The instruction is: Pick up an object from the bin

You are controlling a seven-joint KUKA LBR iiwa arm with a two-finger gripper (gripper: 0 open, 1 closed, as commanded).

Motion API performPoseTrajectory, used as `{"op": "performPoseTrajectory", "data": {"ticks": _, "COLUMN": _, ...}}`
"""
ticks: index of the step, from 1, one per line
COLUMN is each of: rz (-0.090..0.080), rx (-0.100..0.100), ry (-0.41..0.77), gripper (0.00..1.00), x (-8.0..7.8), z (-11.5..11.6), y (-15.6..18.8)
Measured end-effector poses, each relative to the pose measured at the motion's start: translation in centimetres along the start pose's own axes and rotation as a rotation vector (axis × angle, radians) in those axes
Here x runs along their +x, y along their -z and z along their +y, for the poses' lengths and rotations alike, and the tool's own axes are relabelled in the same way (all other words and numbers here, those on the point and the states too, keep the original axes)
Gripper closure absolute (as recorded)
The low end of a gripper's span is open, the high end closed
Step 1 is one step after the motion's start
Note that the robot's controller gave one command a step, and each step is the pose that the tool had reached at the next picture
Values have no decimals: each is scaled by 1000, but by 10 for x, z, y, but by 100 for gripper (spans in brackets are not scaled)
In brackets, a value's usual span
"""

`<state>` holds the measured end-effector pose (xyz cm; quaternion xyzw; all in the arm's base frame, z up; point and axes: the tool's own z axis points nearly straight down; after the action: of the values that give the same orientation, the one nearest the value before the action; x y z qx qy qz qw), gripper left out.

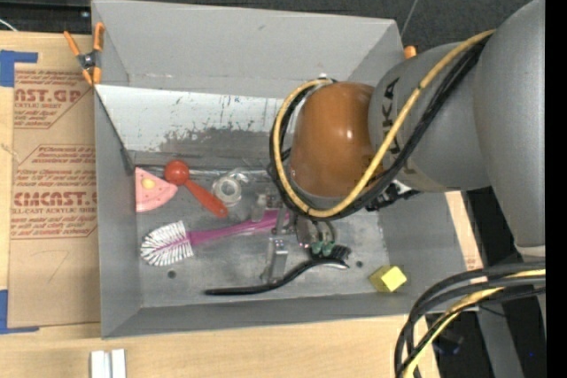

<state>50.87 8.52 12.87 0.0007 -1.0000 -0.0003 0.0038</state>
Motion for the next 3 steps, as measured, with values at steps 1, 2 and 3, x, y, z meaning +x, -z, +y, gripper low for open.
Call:
{"op": "performPoseTrajectory", "data": {"ticks": 1, "rz": -7, "rx": -1, "ry": -1, "gripper": 0, "x": -2, "z": 0, "y": 4}}
{"op": "performPoseTrajectory", "data": {"ticks": 2, "rz": -6, "rx": -2, "ry": 104, "gripper": 0, "x": -17, "z": 72, "y": -59}}
{"op": "performPoseTrajectory", "data": {"ticks": 3, "rz": -13, "rx": -1, "ry": 109, "gripper": 0, "x": -30, "z": 92, "y": -59}}
